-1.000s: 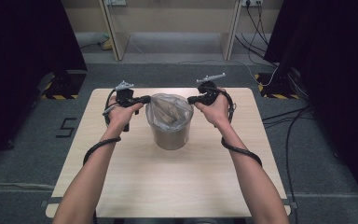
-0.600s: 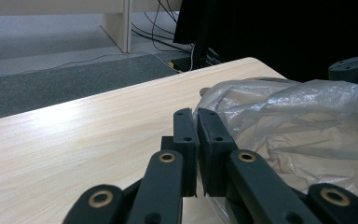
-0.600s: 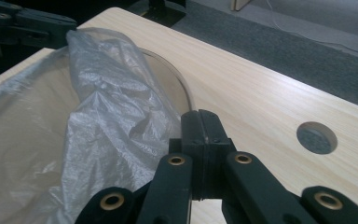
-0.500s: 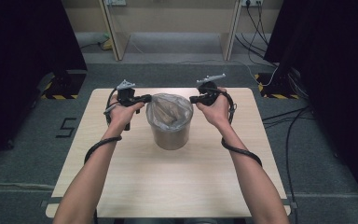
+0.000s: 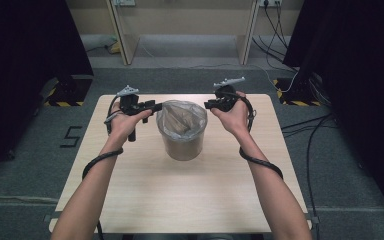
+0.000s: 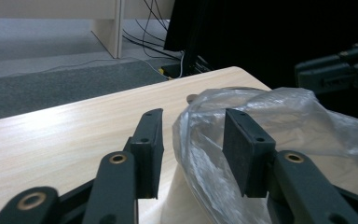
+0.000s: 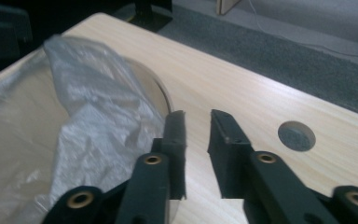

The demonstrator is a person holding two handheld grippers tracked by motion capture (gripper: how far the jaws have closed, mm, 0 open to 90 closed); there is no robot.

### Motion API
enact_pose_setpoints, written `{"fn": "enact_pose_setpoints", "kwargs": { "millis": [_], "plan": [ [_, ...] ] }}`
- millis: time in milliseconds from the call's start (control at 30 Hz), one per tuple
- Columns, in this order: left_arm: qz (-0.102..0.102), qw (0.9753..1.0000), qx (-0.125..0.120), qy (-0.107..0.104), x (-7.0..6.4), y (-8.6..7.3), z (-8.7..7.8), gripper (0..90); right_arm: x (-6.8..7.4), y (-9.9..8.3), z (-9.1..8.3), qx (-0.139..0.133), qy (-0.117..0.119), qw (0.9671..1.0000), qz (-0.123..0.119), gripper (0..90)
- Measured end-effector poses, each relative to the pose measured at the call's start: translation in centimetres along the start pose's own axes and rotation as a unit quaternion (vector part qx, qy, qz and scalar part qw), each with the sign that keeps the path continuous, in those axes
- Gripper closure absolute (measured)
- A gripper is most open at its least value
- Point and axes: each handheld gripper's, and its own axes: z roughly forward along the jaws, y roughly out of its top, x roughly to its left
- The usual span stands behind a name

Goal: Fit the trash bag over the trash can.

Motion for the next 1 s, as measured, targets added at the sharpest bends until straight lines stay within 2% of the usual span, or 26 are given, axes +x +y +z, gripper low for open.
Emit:
{"fn": "enact_pose_setpoints", "kwargs": {
  "millis": [133,200,267,400,533,600,667,833,1000],
  "plan": [
    [-0.018,0.9997,0.017,-0.003,0.5,-0.5,0.1,61.8,0.3,0.5,0.0,-0.010,0.016,0.9998,-0.003,65.4],
    [-0.037,0.9990,0.021,-0.012,0.9,-0.7,0.4,63.0,0.6,0.7,0.2,-0.012,0.024,0.9996,-0.006,62.5],
    [-0.040,0.9988,0.026,-0.008,1.1,-0.8,0.7,65.0,0.8,0.9,0.5,-0.007,0.033,0.9994,-0.010,60.5],
    [-0.053,0.9981,0.027,-0.017,1.1,-0.8,1.2,75.2,0.8,0.8,1.3,0.011,0.030,0.9994,-0.013,65.5],
    [-0.042,0.9987,0.024,-0.013,0.8,-0.4,1.4,84.0,0.4,0.5,1.7,0.019,0.030,0.9993,-0.011,78.9],
    [-0.042,0.9989,0.016,-0.012,0.7,-0.3,1.3,86.3,0.3,0.3,1.5,0.010,0.035,0.9993,-0.012,86.5],
    [-0.037,0.9991,0.018,-0.010,0.7,-0.3,1.4,87.9,0.4,0.2,1.4,0.009,0.034,0.9993,-0.015,90.0],
    [-0.029,0.9994,0.016,-0.001,0.6,-0.3,1.6,89.4,0.5,0.2,1.4,0.013,0.036,0.9991,-0.019,90.0],
    [-0.021,0.9996,0.017,0.012,0.6,-0.1,2.0,89.5,0.4,0.3,1.3,0.006,0.020,0.9996,-0.019,90.0]
  ]
}}
